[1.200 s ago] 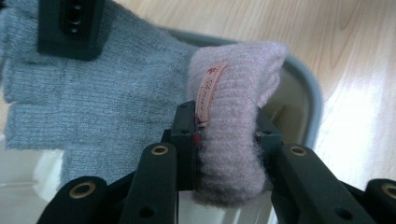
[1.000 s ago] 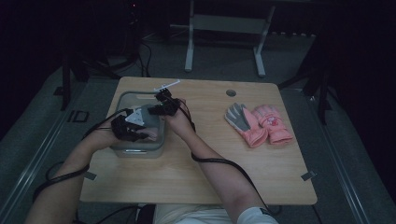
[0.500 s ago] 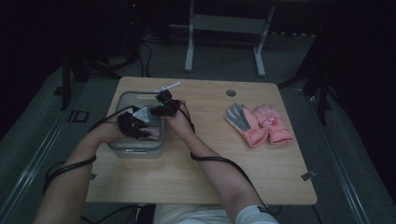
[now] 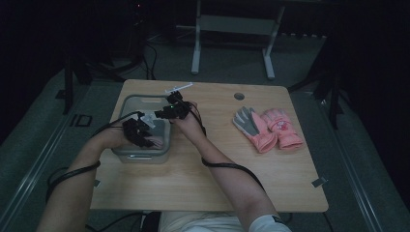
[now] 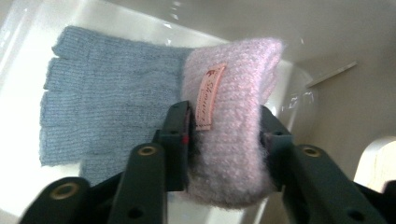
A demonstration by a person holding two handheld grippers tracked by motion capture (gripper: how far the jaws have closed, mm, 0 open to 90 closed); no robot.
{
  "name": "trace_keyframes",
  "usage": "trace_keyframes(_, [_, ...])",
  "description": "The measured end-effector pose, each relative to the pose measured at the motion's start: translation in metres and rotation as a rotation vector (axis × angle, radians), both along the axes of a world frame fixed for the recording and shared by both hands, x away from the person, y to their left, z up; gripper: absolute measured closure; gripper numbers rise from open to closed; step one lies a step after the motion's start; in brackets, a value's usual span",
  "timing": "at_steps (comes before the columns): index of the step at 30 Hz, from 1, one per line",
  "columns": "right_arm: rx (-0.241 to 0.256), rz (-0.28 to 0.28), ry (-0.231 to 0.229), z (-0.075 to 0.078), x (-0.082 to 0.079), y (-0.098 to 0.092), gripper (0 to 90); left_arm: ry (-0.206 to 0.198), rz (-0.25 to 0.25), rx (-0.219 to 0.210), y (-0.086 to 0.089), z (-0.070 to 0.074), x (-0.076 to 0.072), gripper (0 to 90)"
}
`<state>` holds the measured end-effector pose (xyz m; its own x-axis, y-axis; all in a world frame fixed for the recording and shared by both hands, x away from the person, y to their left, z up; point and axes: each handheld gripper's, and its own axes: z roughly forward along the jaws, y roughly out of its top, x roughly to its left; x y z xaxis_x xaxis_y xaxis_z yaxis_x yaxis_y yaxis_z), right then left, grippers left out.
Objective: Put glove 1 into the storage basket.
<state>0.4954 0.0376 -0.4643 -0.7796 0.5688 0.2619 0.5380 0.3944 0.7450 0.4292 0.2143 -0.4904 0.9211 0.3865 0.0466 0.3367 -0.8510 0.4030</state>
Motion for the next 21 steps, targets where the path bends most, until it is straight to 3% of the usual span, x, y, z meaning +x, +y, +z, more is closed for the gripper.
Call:
trace_keyframes(2, [0.009, 0.017, -0.005, 0.002, -0.003, -0.003, 47.5, 0.011, 0.039, 0.000, 0.001, 0.000, 0.000, 46.7])
trace_keyframes(4, [0.009, 0.030, -0.015, 0.002, -0.007, -0.006, 44.4, 0.033, 0.115, -0.019, 0.003, 0.002, 0.000, 34.2])
trace_keyframes(5, [0.007, 0.032, -0.014, 0.002, -0.008, -0.008, 40.8, 0.022, 0.136, -0.027, 0.005, 0.005, 0.000, 28.5])
trace_keyframes(8, [0.012, 0.044, -0.009, 0.004, -0.010, -0.015, 31.8, 0.014, 0.170, -0.090, 0.011, 0.016, -0.004, 12.6])
trace_keyframes(13, [0.051, 0.074, -0.031, 0.009, -0.014, -0.030, 23.9, -0.057, 0.213, -0.202, 0.012, 0.033, -0.012, 7.2])
trace_keyframes(16, [0.043, 0.071, -0.052, 0.013, -0.018, -0.038, 21.6, -0.084, 0.220, -0.257, 0.008, 0.040, -0.017, 7.1])
trace_keyframes(21, [0.043, 0.089, -0.069, 0.018, -0.023, -0.052, 20.9, -0.107, 0.232, -0.291, -0.006, 0.046, -0.022, 7.1])
